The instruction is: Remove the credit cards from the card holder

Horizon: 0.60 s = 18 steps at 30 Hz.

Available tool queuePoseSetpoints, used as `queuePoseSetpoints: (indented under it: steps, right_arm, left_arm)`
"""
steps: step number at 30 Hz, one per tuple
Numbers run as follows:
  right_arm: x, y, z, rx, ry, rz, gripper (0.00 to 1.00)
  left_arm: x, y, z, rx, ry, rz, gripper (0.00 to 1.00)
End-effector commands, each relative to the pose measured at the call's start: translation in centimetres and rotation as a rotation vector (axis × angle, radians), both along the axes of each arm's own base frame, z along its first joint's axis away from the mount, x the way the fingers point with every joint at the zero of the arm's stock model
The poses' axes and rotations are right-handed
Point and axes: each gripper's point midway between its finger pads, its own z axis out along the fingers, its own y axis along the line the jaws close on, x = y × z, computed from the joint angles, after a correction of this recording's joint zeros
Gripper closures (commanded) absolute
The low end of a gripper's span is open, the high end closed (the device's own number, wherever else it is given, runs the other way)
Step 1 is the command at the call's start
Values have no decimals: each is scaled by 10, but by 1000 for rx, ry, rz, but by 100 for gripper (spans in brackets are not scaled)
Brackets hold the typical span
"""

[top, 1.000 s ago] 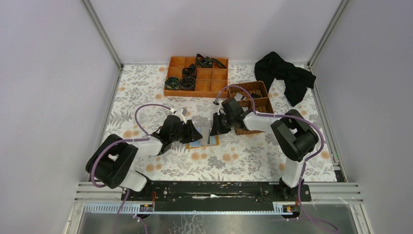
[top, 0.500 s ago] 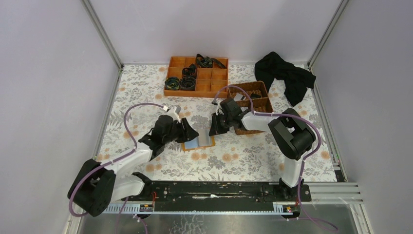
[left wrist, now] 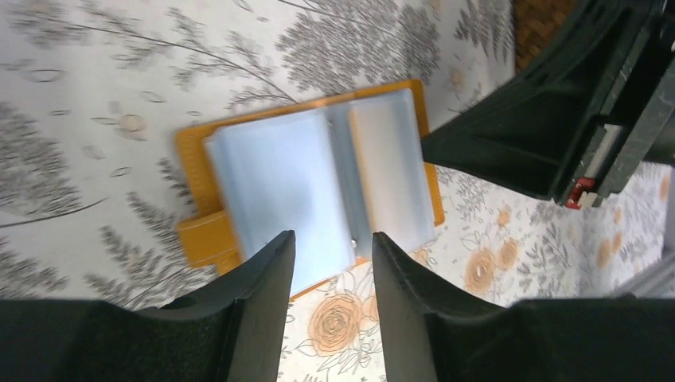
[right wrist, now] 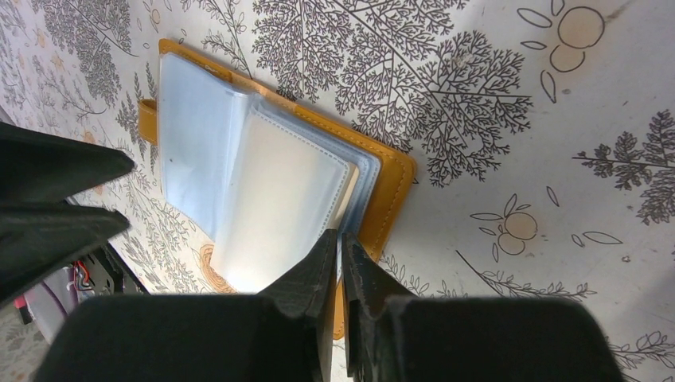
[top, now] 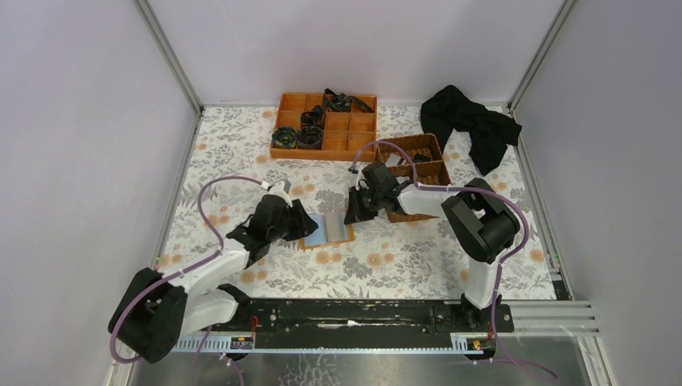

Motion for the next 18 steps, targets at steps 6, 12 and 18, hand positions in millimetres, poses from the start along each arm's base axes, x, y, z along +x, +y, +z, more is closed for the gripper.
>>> queuePoseSetpoints:
  steps: [6, 12, 18]
  right_arm:
    - [5, 15, 8, 33, -14, 26, 88]
    - [3, 14, 8, 30, -12, 32, 88]
    - [3, 15, 11, 36, -17, 38, 88]
  left_arm:
    - [-4, 58, -14, 188, 21, 256, 53]
    - [-9, 47, -45, 182, 115, 220, 77]
    - [-7, 47, -63, 233, 165, 205, 100]
